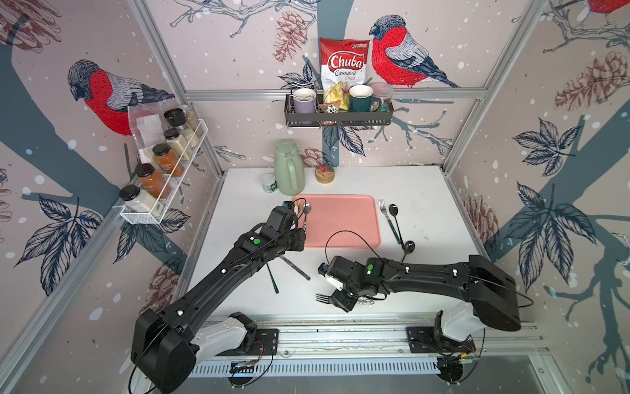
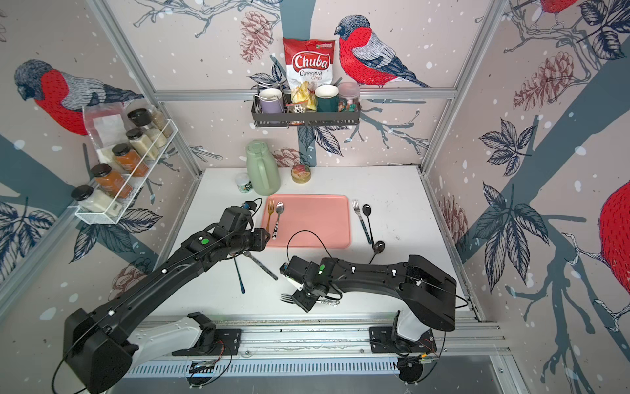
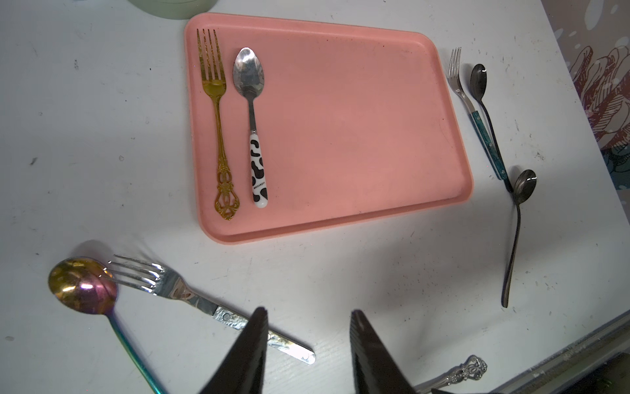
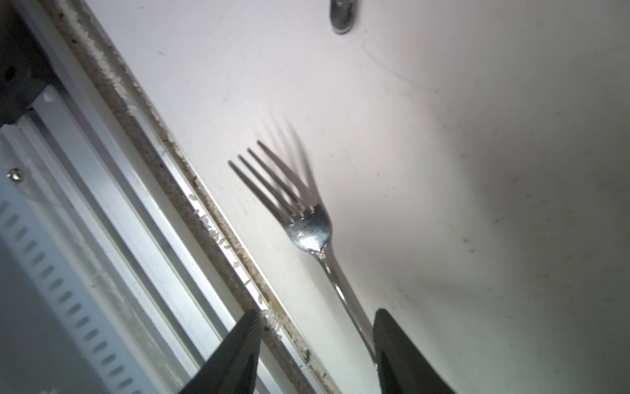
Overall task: Set the spoon and fork side by side
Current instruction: Pick up the fork at the center of the board.
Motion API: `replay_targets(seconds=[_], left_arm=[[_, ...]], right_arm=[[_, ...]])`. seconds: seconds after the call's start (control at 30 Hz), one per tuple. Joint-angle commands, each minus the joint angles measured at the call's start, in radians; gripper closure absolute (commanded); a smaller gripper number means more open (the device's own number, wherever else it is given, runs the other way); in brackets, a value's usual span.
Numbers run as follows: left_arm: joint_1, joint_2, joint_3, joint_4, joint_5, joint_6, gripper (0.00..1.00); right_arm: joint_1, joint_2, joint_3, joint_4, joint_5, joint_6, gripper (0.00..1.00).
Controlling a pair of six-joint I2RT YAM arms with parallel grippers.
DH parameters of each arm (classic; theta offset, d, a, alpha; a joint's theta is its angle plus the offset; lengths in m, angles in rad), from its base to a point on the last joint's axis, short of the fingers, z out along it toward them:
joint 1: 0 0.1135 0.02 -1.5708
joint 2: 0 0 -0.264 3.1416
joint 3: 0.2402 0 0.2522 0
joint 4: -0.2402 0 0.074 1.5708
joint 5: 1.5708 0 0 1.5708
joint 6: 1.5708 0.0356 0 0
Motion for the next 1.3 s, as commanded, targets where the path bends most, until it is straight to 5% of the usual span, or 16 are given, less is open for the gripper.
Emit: replay_targets(seconds=[0.0,0.23,0.77,1.27], left_arm=[[-0.001,-0.006,-0.002,0.02,0.021,0.002,0.59],[-0.002,-0.01,-0.016,0.043,0.043,-0.005,0.58],[-0.002,0.009,-0.008,0.052,0.066,-0.006,0.57],[-0.001,-0.011,-0.007,0.058,0.069,-0.008,0.56]], right_arm=[[0.004,-0.001,-0.008,0.001,-0.079,-0.019,0.46],[-0.004,0.049,-0.006,-0.065,0.048,-0.016,0.5],[-0.024,0.093,-0.025,-0.021,0.016,-0.017,0.56],[-0.052,0.125,-0.007,-0.017,0.022,-0.003,0.75]])
